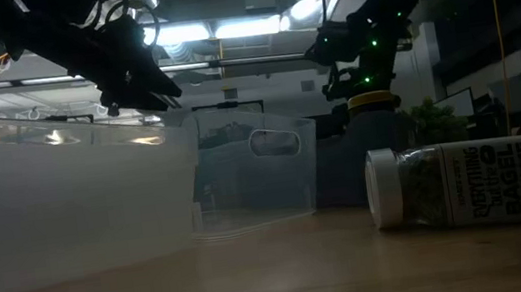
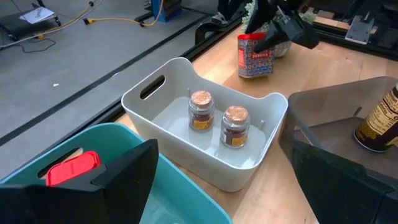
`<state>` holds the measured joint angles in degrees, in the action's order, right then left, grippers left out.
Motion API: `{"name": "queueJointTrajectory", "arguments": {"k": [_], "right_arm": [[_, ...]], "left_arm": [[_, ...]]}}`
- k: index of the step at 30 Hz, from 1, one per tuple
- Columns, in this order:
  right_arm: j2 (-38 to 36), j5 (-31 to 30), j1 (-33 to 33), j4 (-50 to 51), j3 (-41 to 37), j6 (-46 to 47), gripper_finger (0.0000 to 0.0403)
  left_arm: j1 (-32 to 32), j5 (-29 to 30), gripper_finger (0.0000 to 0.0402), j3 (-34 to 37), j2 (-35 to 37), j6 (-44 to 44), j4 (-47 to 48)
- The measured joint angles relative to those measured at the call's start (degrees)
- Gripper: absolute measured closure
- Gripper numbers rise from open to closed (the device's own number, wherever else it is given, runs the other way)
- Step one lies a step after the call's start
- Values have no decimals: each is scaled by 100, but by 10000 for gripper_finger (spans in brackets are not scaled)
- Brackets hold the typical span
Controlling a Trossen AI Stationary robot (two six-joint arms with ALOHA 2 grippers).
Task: Sort spices by type
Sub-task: Put the red seasoning can into the green bin
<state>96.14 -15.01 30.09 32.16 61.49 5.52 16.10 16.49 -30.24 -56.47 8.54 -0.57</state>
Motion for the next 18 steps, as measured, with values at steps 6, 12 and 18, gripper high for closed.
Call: {"name": "queueJointTrajectory", "arguments": {"k": [6, 12, 18], "right_arm": [[-34, 91, -4, 7, -9, 4, 164], [-175, 457, -7, 69, -28, 22, 164], [-268, 807, -15, 104, -42, 24, 164]], "left_arm": [[0, 2, 54, 0, 0, -23, -1], [0, 0, 54, 0, 0, -42, -12], [0, 3, 54, 0, 56, -197, -76]]}}
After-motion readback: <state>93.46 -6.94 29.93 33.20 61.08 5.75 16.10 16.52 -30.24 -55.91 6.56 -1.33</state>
